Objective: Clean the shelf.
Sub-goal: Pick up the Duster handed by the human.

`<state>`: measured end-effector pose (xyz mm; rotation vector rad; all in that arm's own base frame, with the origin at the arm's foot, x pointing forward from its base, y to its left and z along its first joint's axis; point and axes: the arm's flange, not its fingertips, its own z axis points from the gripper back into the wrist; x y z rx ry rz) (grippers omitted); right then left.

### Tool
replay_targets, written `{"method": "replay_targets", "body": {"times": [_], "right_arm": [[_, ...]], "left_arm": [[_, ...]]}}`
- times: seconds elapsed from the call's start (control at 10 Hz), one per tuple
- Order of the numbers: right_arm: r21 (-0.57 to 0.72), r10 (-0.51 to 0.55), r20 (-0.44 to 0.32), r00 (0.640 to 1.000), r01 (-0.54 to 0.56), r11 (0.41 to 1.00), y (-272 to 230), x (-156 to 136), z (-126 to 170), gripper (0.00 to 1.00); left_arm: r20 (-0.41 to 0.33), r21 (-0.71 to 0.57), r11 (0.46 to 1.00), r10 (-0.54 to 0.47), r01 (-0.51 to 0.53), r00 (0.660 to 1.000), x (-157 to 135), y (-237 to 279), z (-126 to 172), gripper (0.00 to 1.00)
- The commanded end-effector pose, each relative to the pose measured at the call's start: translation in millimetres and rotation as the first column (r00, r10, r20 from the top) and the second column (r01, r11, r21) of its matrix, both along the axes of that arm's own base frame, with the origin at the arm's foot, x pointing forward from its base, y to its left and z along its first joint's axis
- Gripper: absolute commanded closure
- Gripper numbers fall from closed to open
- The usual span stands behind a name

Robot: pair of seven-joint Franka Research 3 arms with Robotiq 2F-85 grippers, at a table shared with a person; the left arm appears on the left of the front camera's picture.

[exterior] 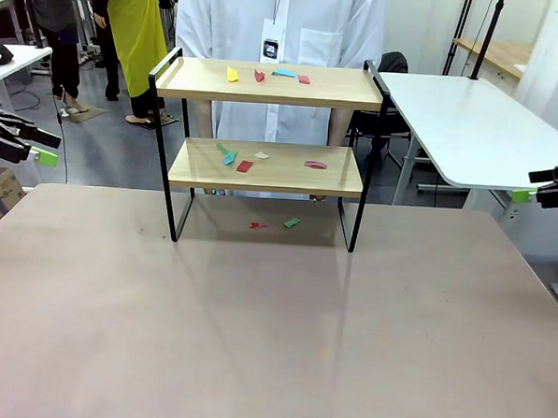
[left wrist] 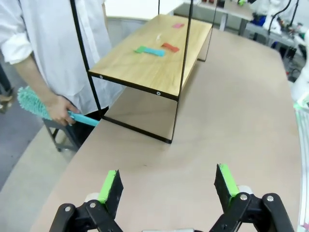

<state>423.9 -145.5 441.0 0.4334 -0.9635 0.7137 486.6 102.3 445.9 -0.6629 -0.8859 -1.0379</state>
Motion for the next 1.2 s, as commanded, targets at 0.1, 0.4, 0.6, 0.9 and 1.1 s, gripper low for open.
{"method": "replay_targets", "body": {"times": [0.1,0.4,0.6,0.9,1.1], "right_arm": [[0.1,0.099,0.067,0.993,-0.105,0.989,-31,54,-18,0.0],[0.115,0.107,0.11,0.988,-0.12,0.986,-54,85,-34,0.0],[0.133,0.092,0.122,0.988,-0.109,0.985,-67,92,-38,0.0],[0.145,0.079,0.135,0.988,-0.099,0.984,-79,92,-39,0.0],[0.158,0.071,0.153,0.986,-0.095,0.983,-83,92,-39,0.0]], "left_arm": [[0.11,-0.197,0.974,-0.095,0.116,0.989,33,33,-16,0.0],[0.246,-0.293,0.939,-0.109,0.181,0.963,54,59,-34,0.0],[0.289,-0.317,0.934,-0.07,0.164,0.955,61,65,-43,0.0],[0.276,-0.327,0.939,-0.014,0.108,0.961,67,66,-50,0.0],[0.281,-0.323,0.941,-0.006,0.101,0.96,69,66,-50,0.0]]}}
